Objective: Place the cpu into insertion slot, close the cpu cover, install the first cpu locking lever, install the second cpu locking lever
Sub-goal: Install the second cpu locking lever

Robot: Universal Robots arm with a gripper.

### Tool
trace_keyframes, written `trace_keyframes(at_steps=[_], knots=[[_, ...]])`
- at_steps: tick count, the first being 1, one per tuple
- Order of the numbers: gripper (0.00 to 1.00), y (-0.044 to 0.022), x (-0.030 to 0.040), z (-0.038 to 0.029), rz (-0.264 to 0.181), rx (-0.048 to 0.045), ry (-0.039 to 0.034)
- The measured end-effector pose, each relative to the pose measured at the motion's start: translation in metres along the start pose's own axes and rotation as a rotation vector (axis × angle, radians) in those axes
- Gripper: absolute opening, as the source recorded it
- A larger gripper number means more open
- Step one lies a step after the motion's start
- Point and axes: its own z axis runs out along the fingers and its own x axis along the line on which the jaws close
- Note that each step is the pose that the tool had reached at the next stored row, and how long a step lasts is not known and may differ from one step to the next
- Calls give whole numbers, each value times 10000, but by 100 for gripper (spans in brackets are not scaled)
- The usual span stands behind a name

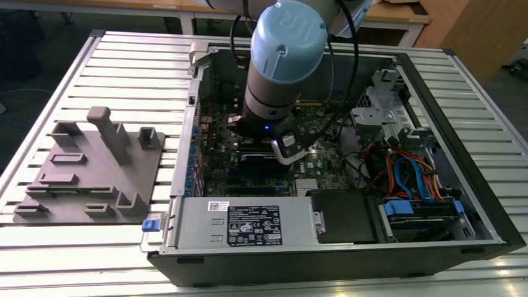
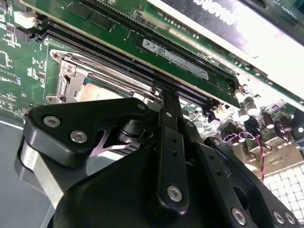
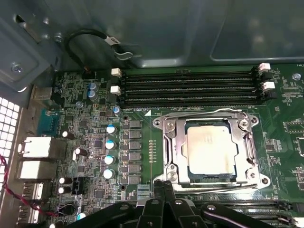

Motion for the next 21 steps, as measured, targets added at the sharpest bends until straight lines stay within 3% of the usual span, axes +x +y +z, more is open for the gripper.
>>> trace_keyframes(at_steps=[9,21], knots=[[10,12,13,26,52,-89,-16],[10,55,44,59,67,-120,-20]])
